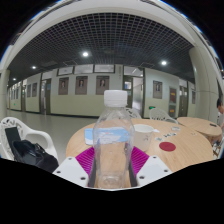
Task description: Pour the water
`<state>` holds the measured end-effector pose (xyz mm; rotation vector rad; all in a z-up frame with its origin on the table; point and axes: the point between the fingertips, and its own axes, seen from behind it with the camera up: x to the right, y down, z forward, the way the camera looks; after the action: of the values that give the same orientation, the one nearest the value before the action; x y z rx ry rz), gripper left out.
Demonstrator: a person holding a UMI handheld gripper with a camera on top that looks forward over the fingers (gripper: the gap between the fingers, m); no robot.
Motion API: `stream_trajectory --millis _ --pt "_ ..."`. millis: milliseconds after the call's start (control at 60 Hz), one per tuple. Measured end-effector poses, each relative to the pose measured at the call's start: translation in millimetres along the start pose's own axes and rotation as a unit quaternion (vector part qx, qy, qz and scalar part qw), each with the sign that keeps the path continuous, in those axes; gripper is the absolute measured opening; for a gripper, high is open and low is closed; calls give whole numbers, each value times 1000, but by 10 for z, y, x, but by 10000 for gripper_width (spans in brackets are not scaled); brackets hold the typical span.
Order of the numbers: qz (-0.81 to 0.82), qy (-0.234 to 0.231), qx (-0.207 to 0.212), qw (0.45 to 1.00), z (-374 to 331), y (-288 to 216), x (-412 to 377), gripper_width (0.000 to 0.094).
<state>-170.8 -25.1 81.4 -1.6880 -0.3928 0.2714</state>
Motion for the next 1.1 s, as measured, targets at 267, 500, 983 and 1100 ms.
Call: stream_trajectory --millis 267,500,983,1100 --pt "34 -43 12 998 -136 -95 -148 331" --pt "217 -101 1 971 250 -438 -574 331" --pt "789 -173 -36 588 892 -1274 -432 335" --pt "816 -181 -62 545 1061 -1204 -442 336"
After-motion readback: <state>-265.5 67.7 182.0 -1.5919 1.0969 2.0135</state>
